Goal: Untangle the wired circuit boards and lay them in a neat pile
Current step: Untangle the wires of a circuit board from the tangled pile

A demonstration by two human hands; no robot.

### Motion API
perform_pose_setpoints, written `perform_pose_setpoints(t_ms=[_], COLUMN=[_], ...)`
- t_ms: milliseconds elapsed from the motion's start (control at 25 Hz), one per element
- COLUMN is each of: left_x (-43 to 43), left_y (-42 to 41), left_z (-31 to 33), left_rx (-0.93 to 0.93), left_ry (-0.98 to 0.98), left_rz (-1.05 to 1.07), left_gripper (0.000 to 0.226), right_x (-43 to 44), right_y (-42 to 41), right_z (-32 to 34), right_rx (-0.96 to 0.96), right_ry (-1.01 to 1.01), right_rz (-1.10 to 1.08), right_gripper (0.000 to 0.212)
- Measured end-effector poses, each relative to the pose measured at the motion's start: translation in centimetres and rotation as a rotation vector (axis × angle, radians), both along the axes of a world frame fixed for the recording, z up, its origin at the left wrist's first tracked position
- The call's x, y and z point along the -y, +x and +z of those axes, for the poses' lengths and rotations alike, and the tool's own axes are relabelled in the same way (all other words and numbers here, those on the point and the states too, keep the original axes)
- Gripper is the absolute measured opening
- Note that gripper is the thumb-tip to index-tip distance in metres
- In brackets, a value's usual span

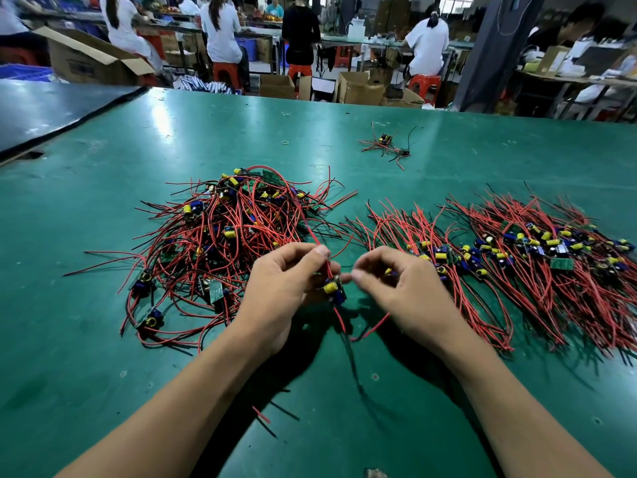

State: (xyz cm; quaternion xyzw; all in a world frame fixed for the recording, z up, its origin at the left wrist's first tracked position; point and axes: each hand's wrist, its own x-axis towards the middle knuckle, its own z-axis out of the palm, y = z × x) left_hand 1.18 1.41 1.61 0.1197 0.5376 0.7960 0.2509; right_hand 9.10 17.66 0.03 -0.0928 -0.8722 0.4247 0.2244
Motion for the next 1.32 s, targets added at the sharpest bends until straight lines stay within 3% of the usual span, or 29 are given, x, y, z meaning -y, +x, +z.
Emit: perform_pose_setpoints(t_ms=[120,200,280,400,480,560,640,800,960,1160,1320], left_x=[0.2,0.2,0.1,0.2,0.3,0.4,0.4,0.7,1.0,0.9,0.7], left_y=[-0.4,-0.5,-0.6,-0.9,-1.1,-1.0,-0.8,-0.7,-0.4,-0.5,-0.4], left_z=[0.6,0.7,0.8,0.8,0.7,0.6,0.7,0.9,0.6,0.0,-0.3], left_rx=[0.033,0.046,0.076,0.108,0.101,0.093,0.108,0.134,0.11,0.116,0.098], left_ry=[0.084,0.107,0.128,0.182,0.182,0.115,0.016,-0.105,-0.114,-0.14,-0.145], left_rz=[0.09,0.108,0.124,0.107,0.01,-0.089,-0.186,-0.457,-0.589,-0.515,-0.462], left_gripper=[0.004,0.003,0.003,0.001,0.011,0.019,0.011,0.035,0.025,0.021,0.021], right_x=[1.6,2.4,2.8,2.7,2.6,2.2,1.6,0.5,0.0,0.0,0.4], right_y=[-0.1,-0.1,-0.2,-0.4,-0.4,-0.2,0.1,1.1,1.3,0.8,0.8], right_z=[-0.7,-0.9,-0.9,-0.1,0.7,1.2,1.5,2.0,2.1,2.0,1.8], right_rx=[0.147,0.106,-0.021,-0.09,-0.084,-0.055,0.045,0.258,0.361,0.298,0.192], right_ry=[0.076,0.06,0.013,-0.291,-0.593,-0.761,-0.751,-0.705,-0.714,-0.551,-0.614], right_rz=[0.174,0.148,0.092,0.095,0.147,0.179,0.253,0.46,0.452,0.32,0.288], right_gripper=[0.028,0.04,0.038,0.025,0.022,0.023,0.022,0.02,0.03,0.009,0.014])
